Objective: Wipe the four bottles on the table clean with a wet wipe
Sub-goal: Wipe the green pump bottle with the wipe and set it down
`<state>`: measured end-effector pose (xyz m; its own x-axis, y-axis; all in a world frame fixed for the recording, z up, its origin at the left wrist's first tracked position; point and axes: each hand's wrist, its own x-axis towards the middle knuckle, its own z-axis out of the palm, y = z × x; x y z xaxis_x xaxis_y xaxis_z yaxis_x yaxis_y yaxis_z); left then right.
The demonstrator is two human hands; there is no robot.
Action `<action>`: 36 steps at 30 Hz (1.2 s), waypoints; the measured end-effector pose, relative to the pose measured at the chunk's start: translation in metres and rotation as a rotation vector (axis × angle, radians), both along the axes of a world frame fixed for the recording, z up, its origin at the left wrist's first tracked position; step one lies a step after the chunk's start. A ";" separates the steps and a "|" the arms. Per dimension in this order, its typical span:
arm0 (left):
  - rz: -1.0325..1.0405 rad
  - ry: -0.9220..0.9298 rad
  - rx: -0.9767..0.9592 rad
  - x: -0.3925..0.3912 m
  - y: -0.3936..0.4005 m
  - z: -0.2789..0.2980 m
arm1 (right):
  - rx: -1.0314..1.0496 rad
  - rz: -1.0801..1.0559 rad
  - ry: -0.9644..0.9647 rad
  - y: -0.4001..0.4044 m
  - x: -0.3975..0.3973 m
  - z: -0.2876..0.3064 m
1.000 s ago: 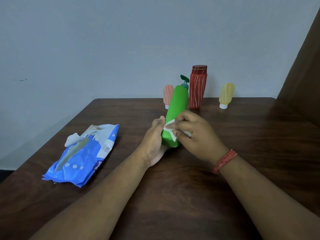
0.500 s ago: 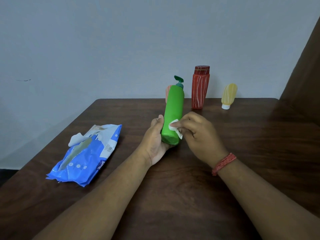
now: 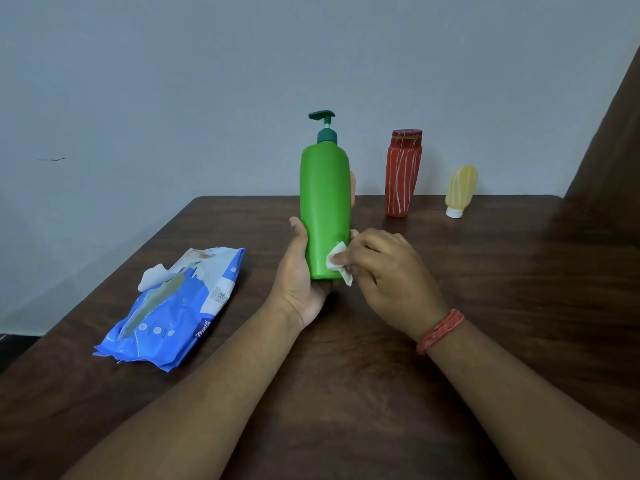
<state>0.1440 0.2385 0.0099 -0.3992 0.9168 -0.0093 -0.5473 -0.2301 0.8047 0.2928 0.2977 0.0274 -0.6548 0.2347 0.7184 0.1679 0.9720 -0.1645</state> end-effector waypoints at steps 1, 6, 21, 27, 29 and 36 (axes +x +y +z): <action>0.008 -0.010 0.005 0.000 0.000 0.000 | -0.020 0.013 0.007 0.000 0.000 0.000; -0.007 -0.012 0.023 -0.001 -0.002 0.000 | 0.085 0.050 -0.018 0.000 0.001 0.002; -0.072 0.085 0.005 0.008 -0.008 0.004 | 0.093 0.013 0.089 -0.005 0.003 0.004; -0.080 0.107 0.003 0.009 -0.006 0.005 | 0.074 -0.137 0.141 0.000 0.004 0.008; -0.102 0.118 0.003 0.011 -0.007 0.006 | 0.058 -0.109 0.165 -0.004 0.004 0.006; -0.164 0.218 -0.004 0.011 -0.009 0.006 | 0.077 -0.167 0.238 0.008 0.003 0.010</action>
